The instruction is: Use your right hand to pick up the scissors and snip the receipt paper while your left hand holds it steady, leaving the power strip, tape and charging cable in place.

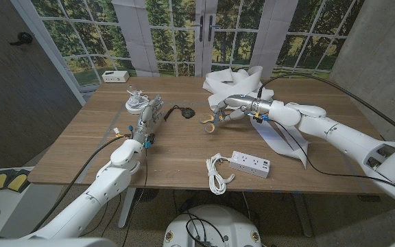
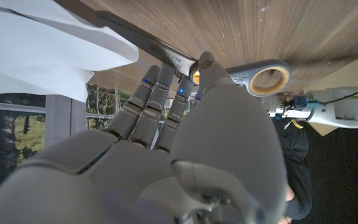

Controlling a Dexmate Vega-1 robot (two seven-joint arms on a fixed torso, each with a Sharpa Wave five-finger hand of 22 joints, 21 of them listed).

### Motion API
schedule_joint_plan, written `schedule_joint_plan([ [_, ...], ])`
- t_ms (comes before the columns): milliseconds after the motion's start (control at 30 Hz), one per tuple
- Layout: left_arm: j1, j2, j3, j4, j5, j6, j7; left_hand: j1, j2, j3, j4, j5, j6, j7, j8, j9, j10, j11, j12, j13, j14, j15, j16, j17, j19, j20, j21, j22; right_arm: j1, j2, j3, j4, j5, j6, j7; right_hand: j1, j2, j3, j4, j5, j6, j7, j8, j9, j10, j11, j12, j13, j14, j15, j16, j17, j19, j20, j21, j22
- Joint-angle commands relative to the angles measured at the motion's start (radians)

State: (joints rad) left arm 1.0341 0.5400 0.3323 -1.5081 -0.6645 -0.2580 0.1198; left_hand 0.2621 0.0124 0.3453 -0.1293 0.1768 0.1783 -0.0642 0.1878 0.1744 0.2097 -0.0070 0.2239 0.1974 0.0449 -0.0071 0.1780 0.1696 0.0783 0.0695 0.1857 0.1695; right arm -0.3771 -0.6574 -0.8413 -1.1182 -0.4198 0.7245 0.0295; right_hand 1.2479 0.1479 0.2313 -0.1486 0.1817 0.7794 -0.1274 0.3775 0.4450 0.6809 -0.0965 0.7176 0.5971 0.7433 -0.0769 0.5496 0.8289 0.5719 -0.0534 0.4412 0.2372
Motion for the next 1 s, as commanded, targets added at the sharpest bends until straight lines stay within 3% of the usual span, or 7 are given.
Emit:
schedule_joint_plan([
  [33,-0.006,-0.002,-0.001,0.007,-0.007,0.0,-0.005,-0.008,0.004,-0.002,-0.001,0.006,0.002,0.004,-0.001,0.006,0.005,0.001,-0.003,0.003,0.008,-0.003,0.004,0.004,0.006,-0.002,0.007,0.004,-0.133,0.006,0.171,-0.105,0.238,-0.042,0.001,-0.002,0.011,0.015,0.007,0.005,0.053,-0.038,0.004,0.009,0.092,-0.087,0.03,0.069,0.012,-0.159,-0.005,0.009,0.001,-0.05,0.012,0.004],
  [133,-0.012,-0.002,0.0,0.011,-0.004,-0.002,-0.01,-0.009,0.004,-0.002,-0.001,0.006,0.002,0.004,-0.001,0.006,0.005,0.001,-0.003,0.003,0.006,-0.003,0.003,0.004,0.007,-0.001,0.007,0.004,-0.16,0.006,0.203,-0.138,0.324,-0.068,0.028,-0.002,0.011,0.016,0.006,0.006,0.054,-0.034,0.005,0.013,0.094,-0.085,0.031,0.068,0.017,-0.159,-0.008,0.014,0.005,-0.045,0.019,0.005],
  [367,-0.027,-0.003,0.006,0.019,0.0,-0.003,-0.021,-0.009,0.004,-0.003,-0.001,0.006,0.003,0.005,0.0,0.006,0.007,0.002,-0.002,0.003,0.007,-0.003,0.003,0.004,0.007,-0.002,0.007,0.004,-0.179,0.004,0.237,-0.162,0.403,-0.086,0.077,-0.002,0.009,0.018,0.006,0.006,0.059,-0.031,0.005,0.014,0.1,-0.078,0.032,0.063,0.022,-0.158,-0.015,0.019,0.004,-0.042,0.027,0.005],
  [1000,-0.043,0.006,0.009,0.014,-0.002,0.01,-0.036,-0.011,0.006,-0.003,-0.001,0.006,0.003,0.005,-0.001,0.006,0.007,0.002,-0.003,0.003,0.007,-0.003,0.003,0.004,0.008,-0.003,0.006,0.004,-0.242,0.03,0.309,-0.203,0.503,-0.104,0.06,-0.01,0.006,0.02,0.008,0.007,0.062,-0.027,0.0,0.015,0.108,-0.074,0.035,0.055,0.036,-0.157,-0.033,0.034,0.001,-0.04,0.048,0.007],
])
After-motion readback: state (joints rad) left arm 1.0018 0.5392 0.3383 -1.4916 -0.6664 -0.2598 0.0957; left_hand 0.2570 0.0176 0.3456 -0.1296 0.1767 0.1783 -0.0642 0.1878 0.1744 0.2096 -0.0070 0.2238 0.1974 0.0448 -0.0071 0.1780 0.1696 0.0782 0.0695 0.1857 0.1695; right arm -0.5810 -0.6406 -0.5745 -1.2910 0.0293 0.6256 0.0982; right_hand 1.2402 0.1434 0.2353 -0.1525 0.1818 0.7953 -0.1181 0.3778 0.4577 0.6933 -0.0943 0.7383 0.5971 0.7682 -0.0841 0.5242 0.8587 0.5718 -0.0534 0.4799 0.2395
